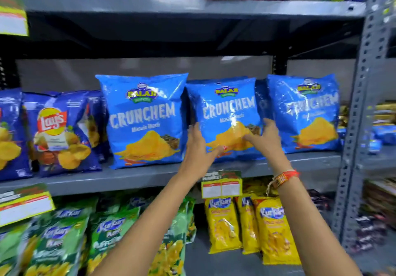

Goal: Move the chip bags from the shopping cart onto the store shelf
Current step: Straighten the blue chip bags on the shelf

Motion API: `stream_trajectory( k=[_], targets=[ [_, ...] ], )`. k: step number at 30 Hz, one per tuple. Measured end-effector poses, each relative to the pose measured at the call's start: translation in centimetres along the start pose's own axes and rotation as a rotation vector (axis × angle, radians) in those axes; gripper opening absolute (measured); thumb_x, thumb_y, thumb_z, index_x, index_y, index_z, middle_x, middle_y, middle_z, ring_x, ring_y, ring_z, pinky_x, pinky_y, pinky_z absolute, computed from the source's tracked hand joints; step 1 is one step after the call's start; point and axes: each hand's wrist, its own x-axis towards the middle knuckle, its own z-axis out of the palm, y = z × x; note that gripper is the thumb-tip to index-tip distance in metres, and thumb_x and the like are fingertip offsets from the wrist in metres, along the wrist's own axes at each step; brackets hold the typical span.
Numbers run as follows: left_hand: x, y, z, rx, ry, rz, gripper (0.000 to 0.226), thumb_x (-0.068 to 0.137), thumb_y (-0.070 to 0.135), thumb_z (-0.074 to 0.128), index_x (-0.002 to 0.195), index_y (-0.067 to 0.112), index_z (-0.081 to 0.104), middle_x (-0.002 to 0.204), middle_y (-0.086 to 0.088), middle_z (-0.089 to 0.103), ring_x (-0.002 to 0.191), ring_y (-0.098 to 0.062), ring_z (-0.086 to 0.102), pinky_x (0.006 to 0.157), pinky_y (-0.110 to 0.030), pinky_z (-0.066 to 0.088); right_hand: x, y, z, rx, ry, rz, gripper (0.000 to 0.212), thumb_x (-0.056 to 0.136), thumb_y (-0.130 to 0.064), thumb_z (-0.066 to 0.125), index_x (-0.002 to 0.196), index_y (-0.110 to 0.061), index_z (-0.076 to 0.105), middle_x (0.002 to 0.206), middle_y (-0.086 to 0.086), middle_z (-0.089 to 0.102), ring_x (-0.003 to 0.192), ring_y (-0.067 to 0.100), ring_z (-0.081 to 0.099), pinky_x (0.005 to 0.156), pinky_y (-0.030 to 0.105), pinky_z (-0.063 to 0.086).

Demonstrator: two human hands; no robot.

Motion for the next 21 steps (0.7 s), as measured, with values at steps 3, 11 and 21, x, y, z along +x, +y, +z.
stream_trajectory(
  k=[3,11,21],
  targets=[
    [1.6,-0.5,1.3,-0.058,0.008,-0.189,0.097,0.071,0.027,0.076,0.141,-0.003,0.015,0.149,-0.02,0.027,0.141,-0.031,0.023,0.116,-0.039,0.022,1.4,1.2,-0.8,0.069,-0.207,0.072,0.093,0.069,-0.014,0.079,0.143,-0.003,0.024,0.147,0.019,0.037,0.134,0.032,0.039,0.109,0.042,0.036],
    [2.7,-2.1,2.1,-0.214,0.005,-0.423,0.073,0.053,0.016,0.085,0.114,0.0,0.047,0.121,-0.019,0.058,0.111,-0.037,0.055,0.093,-0.053,0.047,1.9,1.8,-2.2,0.072,-0.262,0.031,0.091,0.067,-0.013,0.082,0.142,-0.007,0.029,0.148,0.015,0.037,0.134,0.031,0.039,0.105,0.042,0.04],
    [3.7,-1.7,2.9,-0.237,0.05,-0.357,0.08,0.057,-0.003,0.081,0.124,0.007,0.038,0.123,-0.013,0.058,0.113,-0.031,0.054,0.095,-0.043,0.047,1.5,2.1,-1.9,0.133,-0.127,-0.022,0.082,0.066,-0.005,0.081,0.136,-0.009,0.039,0.142,0.013,0.045,0.131,0.029,0.043,0.102,0.035,0.039]
  ],
)
